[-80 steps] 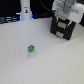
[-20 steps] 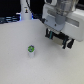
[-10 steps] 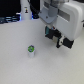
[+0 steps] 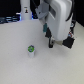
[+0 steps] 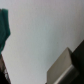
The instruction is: Open the kcup holder, insert the kcup into the holder, and close the kcup holder
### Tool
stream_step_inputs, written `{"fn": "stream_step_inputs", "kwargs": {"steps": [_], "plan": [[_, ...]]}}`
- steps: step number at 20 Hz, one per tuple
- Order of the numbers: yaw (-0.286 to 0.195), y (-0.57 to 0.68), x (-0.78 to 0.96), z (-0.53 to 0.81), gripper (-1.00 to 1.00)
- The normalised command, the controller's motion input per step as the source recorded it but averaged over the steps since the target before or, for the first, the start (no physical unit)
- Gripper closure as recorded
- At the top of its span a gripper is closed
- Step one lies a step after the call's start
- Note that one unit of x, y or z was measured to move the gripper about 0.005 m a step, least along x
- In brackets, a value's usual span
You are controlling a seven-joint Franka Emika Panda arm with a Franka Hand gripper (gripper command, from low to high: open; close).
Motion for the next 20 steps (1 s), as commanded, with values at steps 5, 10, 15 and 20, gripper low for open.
{"fn": "stream_step_inputs", "kwargs": {"steps": [5, 10, 15, 20], "plan": [[-0.282, -0.38, -0.31, -0.17, -1.0], [-0.284, -0.41, -0.27, -0.25, -1.0], [-0.296, -0.41, -0.27, -0.31, -1.0], [-0.307, -0.41, -0.23, -0.35, -1.0]]}}
